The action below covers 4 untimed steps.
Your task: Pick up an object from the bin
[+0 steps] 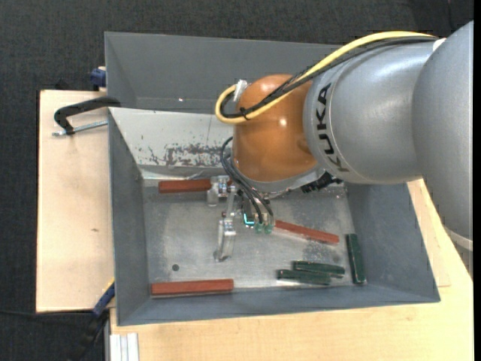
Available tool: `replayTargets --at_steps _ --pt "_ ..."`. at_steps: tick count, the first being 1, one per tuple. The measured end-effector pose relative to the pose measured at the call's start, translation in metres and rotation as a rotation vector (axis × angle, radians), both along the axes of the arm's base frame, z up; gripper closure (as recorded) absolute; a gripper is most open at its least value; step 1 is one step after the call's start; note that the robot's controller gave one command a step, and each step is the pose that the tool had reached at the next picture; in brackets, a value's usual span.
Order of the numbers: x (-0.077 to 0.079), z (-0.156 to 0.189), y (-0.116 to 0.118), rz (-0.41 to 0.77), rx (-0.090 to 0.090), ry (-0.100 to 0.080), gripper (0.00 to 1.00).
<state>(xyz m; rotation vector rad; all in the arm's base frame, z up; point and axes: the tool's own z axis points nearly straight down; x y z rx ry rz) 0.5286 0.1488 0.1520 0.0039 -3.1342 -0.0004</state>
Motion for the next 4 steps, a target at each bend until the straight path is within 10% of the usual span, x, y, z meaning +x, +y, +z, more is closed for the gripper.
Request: replayTargets --at_steps 4 --pt "0.057 -0.012 -0.083 -0.136 0.001 -0.013 0.00"
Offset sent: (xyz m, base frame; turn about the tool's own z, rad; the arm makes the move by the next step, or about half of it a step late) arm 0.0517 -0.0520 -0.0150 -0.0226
